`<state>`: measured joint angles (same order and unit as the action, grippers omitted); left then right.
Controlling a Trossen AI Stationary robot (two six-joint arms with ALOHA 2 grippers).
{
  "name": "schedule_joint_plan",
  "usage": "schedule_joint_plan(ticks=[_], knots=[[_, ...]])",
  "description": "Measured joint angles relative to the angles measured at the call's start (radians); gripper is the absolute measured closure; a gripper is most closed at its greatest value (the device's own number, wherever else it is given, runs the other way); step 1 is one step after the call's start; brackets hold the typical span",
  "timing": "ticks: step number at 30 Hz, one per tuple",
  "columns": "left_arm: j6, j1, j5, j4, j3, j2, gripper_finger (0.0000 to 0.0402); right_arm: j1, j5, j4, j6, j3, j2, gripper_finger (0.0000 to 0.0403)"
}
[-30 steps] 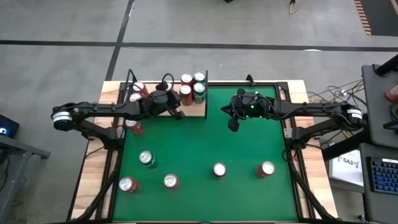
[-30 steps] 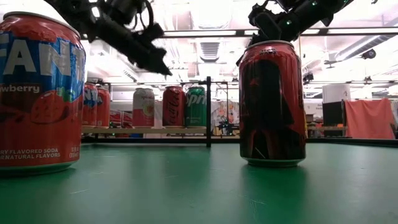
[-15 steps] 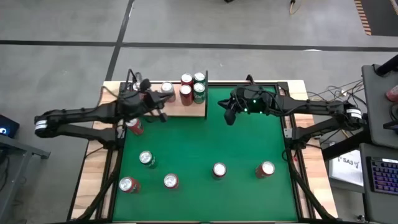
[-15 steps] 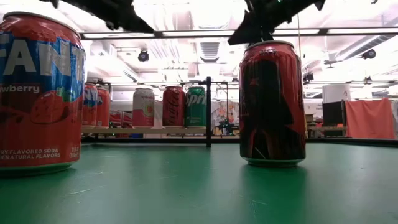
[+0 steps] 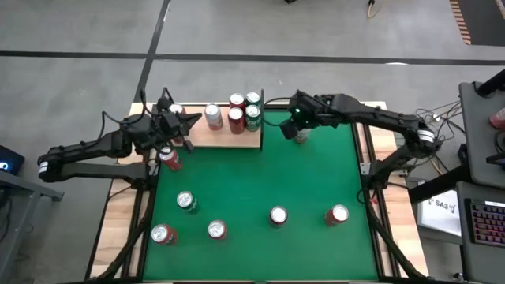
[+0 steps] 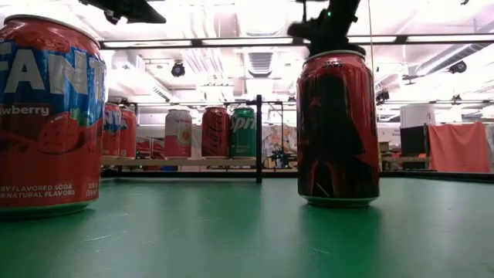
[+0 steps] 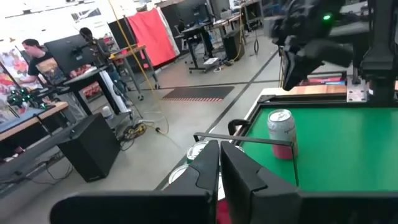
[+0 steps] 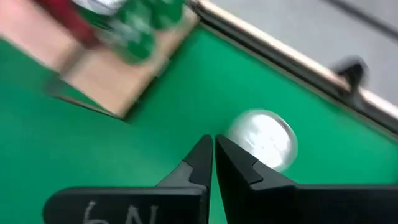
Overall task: Place canned beverage on shelf
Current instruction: Put the pink-white soda can on the shelf aligned with the other pink-white soda can
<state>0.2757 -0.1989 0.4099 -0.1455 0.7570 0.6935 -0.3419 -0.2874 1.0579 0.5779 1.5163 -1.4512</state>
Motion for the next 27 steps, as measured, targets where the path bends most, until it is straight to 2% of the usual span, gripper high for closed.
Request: schedule_joint_plan(ticks=[5,13,22,27], knots=[[0.004,0.0,0.0,-0.051,0.0,-0.007,0.0402,-0.061,0.034,0.219,0.042,0.079,-0.098,0.0392],[0.015,0.0,0.0,-0.075,-0.011,-0.002,0.0402,-0.153,0.268,0.276,0.012,0.083,-0.181,0.0392],[0.03,0.0,0.0,-0.073,-0.013,-0.01,0.0402,-0.195,0.263,0.268,-0.009,0.083,-0.195,0.0387],[0.033,0.0,0.0,-0.073,-0.013,-0.01,0.0402,-0.195,0.263,0.261,-0.006,0.083,-0.195,0.0346]])
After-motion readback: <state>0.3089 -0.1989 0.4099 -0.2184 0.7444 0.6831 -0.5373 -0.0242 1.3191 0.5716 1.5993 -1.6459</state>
